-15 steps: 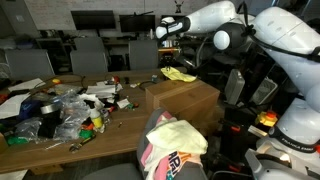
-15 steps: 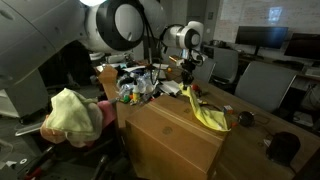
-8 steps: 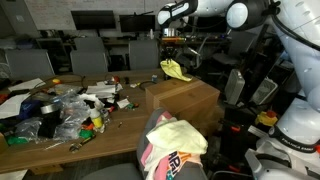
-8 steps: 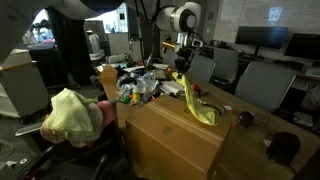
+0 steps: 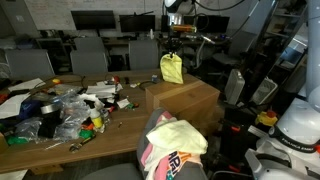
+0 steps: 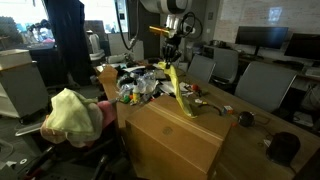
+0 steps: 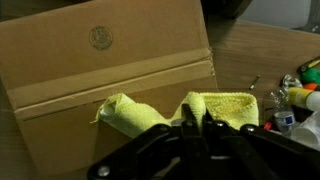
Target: Remove all the clothes from the top of the box and hang them on the chair
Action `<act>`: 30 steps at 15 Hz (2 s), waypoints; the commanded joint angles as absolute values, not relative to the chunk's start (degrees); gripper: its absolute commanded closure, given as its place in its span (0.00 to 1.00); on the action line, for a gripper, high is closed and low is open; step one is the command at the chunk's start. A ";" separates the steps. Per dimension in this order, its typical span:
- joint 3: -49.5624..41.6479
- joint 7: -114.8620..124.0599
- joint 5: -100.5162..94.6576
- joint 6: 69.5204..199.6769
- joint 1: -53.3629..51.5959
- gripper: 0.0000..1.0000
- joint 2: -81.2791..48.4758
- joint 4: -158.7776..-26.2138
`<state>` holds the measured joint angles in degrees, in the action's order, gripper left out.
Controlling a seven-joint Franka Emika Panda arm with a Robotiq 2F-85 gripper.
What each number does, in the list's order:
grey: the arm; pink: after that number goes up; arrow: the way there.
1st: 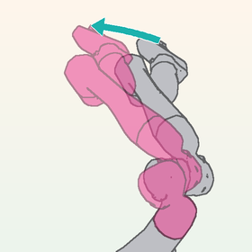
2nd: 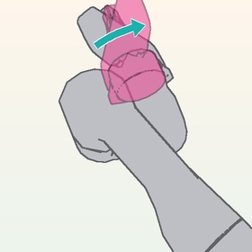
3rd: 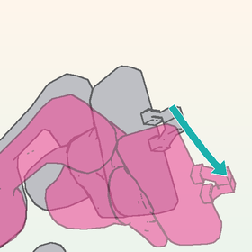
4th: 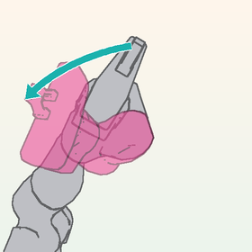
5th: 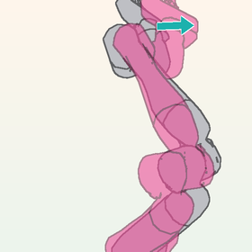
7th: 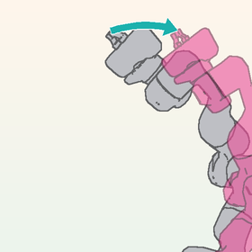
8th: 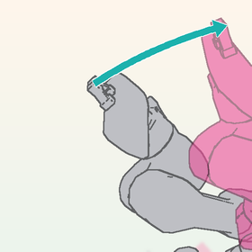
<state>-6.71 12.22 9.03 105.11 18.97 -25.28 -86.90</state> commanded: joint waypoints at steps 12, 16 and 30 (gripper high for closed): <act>-10.51 -4.87 9.44 109.38 15.06 0.98 16.01 -133.07; -11.36 -9.74 7.67 108.64 15.01 0.98 28.16 -143.89; -3.74 -15.09 4.98 104.12 0.69 0.98 38.77 -140.61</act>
<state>-5.02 -14.15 6.99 105.08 3.40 39.32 -143.29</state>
